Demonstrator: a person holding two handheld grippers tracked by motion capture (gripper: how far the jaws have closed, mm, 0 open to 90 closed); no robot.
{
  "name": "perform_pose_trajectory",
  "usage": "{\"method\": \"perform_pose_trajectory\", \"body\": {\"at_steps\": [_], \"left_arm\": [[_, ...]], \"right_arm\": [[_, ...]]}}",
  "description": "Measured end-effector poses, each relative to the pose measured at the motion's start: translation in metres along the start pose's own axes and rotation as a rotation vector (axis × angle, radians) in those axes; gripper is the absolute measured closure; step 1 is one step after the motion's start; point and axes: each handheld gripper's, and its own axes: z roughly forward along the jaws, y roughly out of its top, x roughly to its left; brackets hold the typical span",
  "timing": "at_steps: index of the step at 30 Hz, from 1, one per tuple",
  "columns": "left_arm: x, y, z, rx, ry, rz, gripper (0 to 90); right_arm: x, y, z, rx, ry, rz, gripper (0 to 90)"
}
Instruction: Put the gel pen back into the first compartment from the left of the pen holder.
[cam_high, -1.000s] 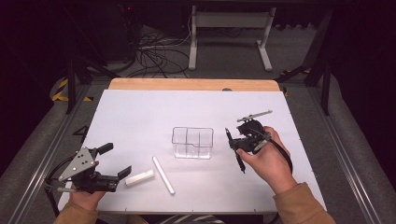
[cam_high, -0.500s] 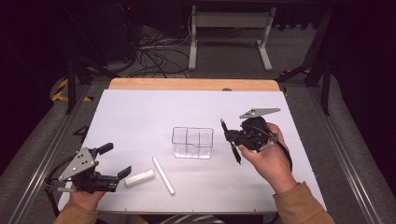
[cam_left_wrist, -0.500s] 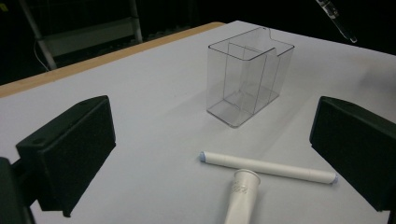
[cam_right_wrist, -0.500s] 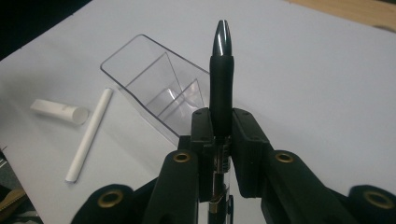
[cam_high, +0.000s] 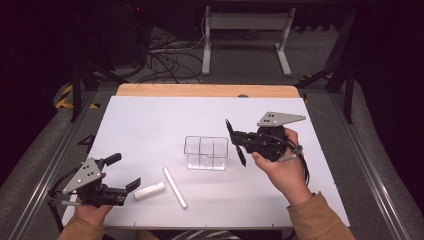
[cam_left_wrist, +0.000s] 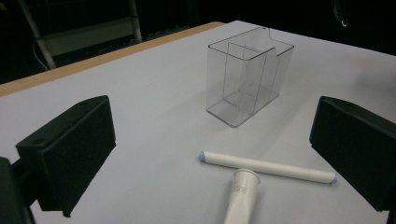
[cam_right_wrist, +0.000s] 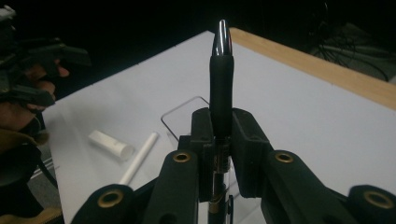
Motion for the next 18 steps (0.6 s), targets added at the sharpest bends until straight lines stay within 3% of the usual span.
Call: {"method": "perform_pose_trajectory", "body": {"at_steps": [7,18], "left_arm": [[0.0,0.0,0.0,-0.001,-0.001,-0.001,1.1],[0.001,0.0,0.0,-0.006,-0.001,-0.006,1.1]], "right_arm": [[0.005,0.004,0.006,-0.096,0.048,-0.051,80.5],[0.01,0.008,0.02,-0.209,0.1,-0.087,80.5]]}}
